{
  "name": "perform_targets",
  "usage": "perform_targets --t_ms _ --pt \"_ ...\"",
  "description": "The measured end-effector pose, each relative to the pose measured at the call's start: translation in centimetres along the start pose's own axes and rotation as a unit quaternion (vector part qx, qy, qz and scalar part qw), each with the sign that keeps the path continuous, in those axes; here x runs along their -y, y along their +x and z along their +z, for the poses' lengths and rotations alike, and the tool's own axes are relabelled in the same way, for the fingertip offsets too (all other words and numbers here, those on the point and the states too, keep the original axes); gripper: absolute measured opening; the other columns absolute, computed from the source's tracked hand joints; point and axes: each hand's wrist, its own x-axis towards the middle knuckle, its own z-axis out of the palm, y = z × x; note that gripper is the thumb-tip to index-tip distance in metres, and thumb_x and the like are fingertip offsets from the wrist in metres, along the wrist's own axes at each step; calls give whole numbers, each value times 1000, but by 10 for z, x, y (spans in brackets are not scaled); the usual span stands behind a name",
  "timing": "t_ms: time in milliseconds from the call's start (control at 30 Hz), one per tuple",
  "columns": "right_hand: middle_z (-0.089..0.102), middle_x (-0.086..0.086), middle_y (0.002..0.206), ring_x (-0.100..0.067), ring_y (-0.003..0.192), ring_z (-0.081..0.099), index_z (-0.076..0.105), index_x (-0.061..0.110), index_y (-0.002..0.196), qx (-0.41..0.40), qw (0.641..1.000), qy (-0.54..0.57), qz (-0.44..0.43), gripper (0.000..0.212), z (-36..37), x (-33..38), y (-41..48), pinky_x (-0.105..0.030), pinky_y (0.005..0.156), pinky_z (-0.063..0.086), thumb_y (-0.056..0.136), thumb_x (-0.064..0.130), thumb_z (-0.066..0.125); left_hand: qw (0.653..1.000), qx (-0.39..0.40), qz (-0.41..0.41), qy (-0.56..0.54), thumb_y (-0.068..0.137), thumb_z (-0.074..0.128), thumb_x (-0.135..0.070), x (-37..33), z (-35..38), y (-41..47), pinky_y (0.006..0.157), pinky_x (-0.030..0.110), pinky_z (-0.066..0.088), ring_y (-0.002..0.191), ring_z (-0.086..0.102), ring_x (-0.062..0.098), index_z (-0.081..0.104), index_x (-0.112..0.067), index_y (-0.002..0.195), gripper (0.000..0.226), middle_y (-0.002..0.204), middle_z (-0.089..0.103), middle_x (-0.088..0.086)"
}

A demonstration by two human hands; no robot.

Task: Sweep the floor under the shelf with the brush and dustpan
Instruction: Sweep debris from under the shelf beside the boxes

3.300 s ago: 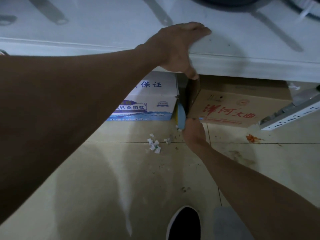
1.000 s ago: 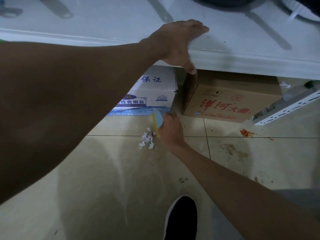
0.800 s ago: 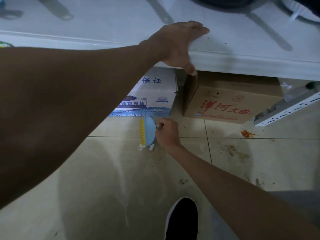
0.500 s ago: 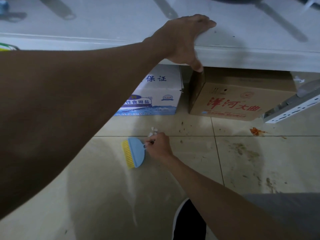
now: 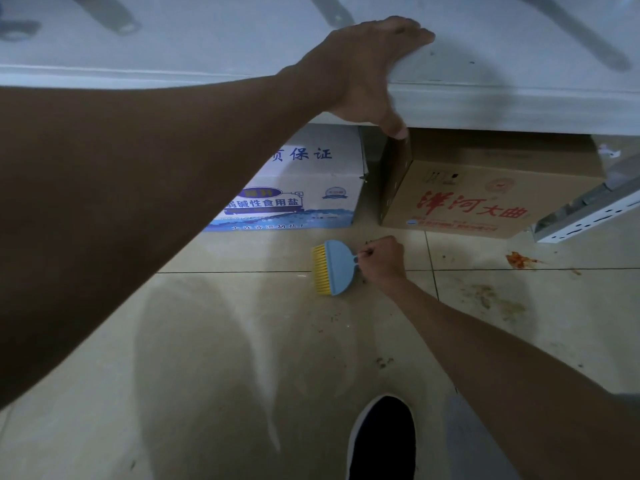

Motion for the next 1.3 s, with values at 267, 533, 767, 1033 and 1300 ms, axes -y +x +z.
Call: perform_targets --t_ms 267,533,767,1033,1300 --pt "73 -18 76 -29 76 68 73 -7 72 -55 995 -41 71 16 -50 -38 14 -25 65 54 77 1 60 1000 5 -2 -6 64 74 -66 -3 -4 -2 115 45 21 146 22 23 17 -28 155 114 162 18 -3" --pt "70 -19 81 -31 85 67 70 -6 77 -91 987 -24 134 13 -78 -69 21 -30 70 59 74 3 61 1000 -8 12 1 64 74 -67 -2 -3 1 113 42 26 142 30 22 20 -29 154 112 159 25 -5" --pt "63 -16 83 -25 70 51 64 -3 77 -101 983 -49 144 14 -107 -72 19 -22 62 40 76 5 52 1000 -4 8 13 65 75 -66 -4 -4 1 113 46 26 143 28 23 17 -30 154 111 160 22 -4" --pt "43 -2 47 -12 49 39 43 9 45 -146 985 9 89 32 -105 -46 18 -21 54 32 73 -7 44 1000 9 -2 9 65 75 -66 -6 -8 0 114 45 25 145 25 21 16 -33 154 112 161 19 -7" --pt "71 -14 79 -26 83 65 73 0 72 -67 995 32 60 17 -54 -33 10 -26 67 54 77 0 56 1000 -4 3 -4 64 75 -66 -4 -6 0 114 42 25 145 26 19 19 -32 154 111 160 21 -8"
